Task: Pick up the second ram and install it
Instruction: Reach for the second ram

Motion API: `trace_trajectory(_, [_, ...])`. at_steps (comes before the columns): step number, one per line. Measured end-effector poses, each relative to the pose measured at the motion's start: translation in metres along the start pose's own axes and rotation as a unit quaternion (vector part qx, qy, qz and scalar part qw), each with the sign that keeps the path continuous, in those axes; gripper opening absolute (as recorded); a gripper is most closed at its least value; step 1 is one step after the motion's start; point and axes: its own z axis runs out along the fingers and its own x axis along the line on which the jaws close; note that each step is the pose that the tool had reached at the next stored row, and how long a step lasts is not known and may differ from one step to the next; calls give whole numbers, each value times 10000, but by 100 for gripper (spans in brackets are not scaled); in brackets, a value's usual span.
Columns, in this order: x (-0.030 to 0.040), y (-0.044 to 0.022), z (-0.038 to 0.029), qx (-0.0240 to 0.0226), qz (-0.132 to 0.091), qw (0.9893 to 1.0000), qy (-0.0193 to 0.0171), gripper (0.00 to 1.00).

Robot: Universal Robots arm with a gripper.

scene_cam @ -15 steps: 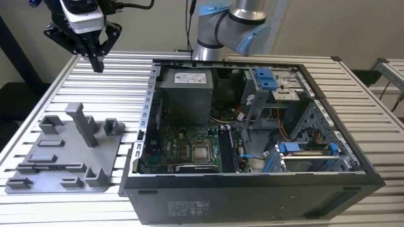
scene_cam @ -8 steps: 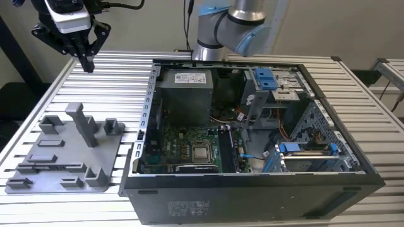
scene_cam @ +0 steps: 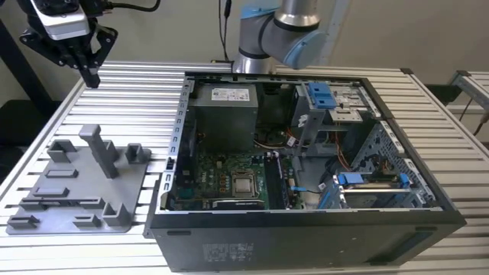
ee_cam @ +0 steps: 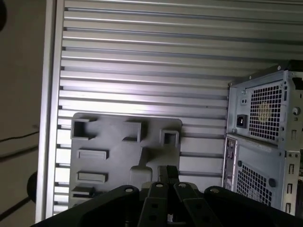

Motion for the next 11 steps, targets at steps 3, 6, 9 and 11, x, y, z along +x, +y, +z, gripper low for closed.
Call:
trace_trajectory(3, [94, 4, 2, -1, -22, 10000, 1, 11])
trace_trajectory(6, [189, 8, 4, 0, -45, 10000, 2, 11])
trace_trajectory(9, [283, 12, 5, -1, -67, 10000, 4, 11])
trace_trajectory(11, [347, 15, 7, -1, -82, 10000, 4, 11])
